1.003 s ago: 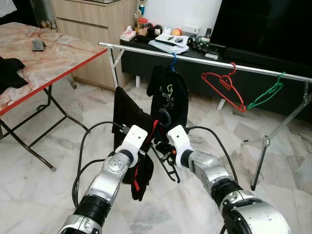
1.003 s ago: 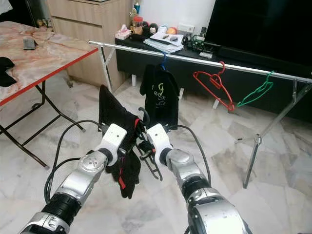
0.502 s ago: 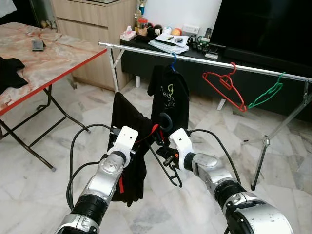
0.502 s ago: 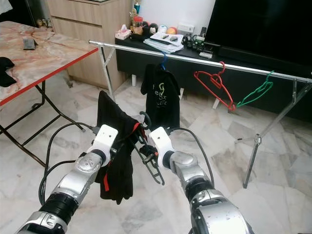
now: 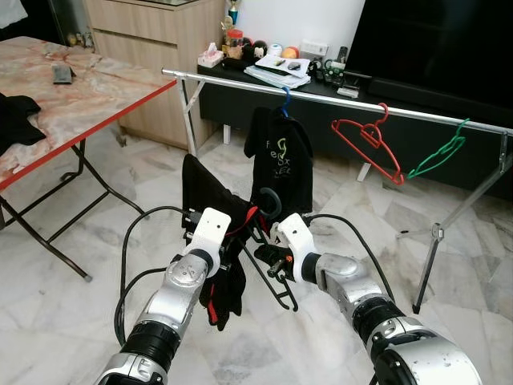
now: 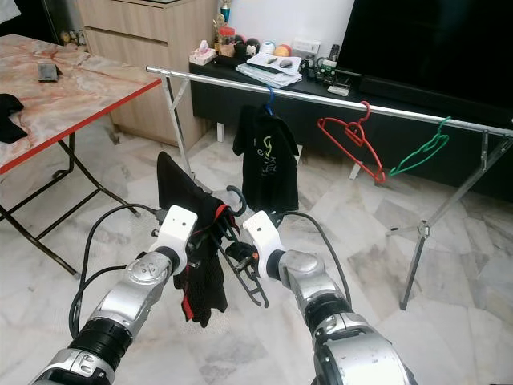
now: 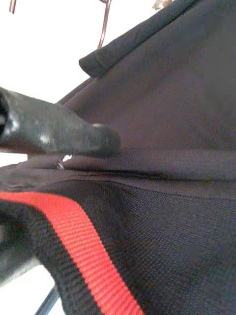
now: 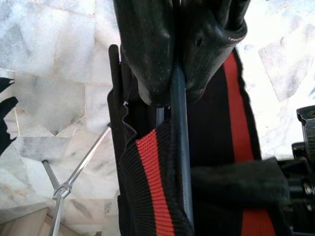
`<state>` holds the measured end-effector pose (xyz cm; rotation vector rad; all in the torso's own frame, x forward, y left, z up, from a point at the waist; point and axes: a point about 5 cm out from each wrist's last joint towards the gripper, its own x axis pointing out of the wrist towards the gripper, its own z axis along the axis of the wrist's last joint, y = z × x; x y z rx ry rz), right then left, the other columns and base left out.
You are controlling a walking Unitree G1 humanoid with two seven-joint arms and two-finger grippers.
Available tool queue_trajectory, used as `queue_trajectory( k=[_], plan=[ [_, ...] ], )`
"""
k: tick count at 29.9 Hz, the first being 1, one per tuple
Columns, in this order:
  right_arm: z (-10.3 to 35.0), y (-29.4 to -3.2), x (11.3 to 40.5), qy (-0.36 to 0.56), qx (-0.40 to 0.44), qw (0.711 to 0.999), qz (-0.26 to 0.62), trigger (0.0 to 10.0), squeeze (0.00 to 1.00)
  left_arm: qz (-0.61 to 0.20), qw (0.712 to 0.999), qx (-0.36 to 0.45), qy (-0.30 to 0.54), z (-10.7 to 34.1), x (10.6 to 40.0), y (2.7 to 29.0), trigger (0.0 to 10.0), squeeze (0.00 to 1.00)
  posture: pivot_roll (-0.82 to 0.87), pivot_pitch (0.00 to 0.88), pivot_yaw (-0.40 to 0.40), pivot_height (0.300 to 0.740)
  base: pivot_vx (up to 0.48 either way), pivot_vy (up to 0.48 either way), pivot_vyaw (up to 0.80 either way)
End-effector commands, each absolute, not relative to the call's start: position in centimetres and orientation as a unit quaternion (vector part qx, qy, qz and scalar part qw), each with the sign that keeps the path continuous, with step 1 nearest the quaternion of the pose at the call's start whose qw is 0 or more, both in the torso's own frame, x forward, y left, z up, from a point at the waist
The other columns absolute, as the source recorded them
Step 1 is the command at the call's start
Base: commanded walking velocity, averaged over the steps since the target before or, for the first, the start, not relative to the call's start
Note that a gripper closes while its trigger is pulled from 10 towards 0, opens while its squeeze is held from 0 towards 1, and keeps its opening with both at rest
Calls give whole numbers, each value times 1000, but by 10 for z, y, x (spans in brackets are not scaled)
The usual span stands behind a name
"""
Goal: Hang hanger
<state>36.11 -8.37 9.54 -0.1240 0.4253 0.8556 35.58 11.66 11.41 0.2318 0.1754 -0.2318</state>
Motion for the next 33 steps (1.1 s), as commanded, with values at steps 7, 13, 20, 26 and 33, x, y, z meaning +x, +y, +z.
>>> queue_trajectory(
  k=[7, 13, 20, 26, 33],
  plan=[
    [100, -94, 364, 191, -67, 894, 399, 0, 0, -98, 986, 109, 76, 114, 354, 125, 0, 0, 145, 31, -103, 740, 0, 0, 0],
    [93, -100, 361, 200, -70, 895, 392, 0, 0, -81, 987, 124, 63, 114, 352, 133, 0, 0, 142, 24, -106, 740, 0, 0, 0],
    [70, -116, 346, 246, -134, 864, 419, 0, 0, -47, 990, 122, 58, 115, 351, 150, 0, 0, 149, 19, -112, 740, 0, 0, 0],
    [58, -127, 336, 272, -167, 836, 446, 0, 0, -36, 989, 131, 56, 113, 350, 153, 0, 0, 144, 17, -116, 740, 0, 0, 0],
    [43, -151, 323, 312, -236, 797, 460, 0, 0, -9, 989, 136, 49, 116, 351, 163, 0, 0, 143, 21, -120, 740, 0, 0, 0]
  ],
)
